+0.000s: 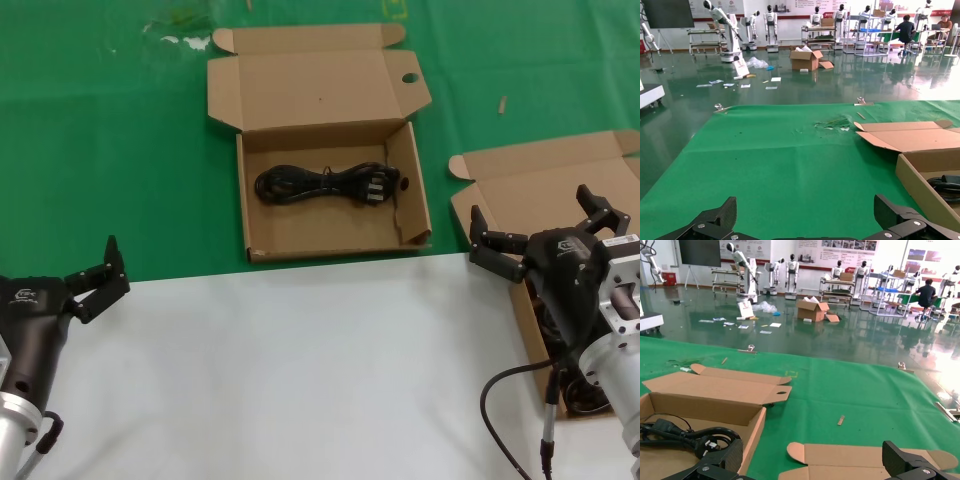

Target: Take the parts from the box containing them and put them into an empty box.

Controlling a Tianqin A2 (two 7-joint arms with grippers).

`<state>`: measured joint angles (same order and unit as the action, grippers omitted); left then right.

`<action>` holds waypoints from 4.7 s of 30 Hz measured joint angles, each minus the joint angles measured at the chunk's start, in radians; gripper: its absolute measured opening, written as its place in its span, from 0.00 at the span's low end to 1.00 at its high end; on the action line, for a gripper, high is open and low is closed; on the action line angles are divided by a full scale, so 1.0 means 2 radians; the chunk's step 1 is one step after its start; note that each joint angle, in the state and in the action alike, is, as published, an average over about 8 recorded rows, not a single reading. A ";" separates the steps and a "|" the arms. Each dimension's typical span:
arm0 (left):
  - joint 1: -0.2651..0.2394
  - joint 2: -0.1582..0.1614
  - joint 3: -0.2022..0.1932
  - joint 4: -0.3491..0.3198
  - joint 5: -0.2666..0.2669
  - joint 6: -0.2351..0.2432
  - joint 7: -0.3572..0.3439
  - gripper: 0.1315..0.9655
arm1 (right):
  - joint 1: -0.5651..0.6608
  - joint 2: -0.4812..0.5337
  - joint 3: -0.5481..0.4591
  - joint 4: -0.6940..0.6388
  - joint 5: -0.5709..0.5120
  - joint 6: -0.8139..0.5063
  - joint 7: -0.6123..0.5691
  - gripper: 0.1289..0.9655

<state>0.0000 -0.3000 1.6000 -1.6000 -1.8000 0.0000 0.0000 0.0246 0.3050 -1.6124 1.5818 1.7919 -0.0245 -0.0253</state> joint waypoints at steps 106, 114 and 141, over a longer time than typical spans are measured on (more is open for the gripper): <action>0.000 0.000 0.000 0.000 0.000 0.000 0.000 1.00 | 0.000 0.000 0.000 0.000 0.000 0.000 0.000 1.00; 0.000 0.000 0.000 0.000 0.000 0.000 0.000 1.00 | 0.000 0.000 0.000 0.000 0.000 0.000 0.000 1.00; 0.000 0.000 0.000 0.000 0.000 0.000 0.000 1.00 | 0.000 0.000 0.000 0.000 0.000 0.000 0.000 1.00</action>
<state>0.0000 -0.3000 1.6000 -1.6000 -1.8000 0.0000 0.0000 0.0246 0.3050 -1.6124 1.5818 1.7919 -0.0245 -0.0253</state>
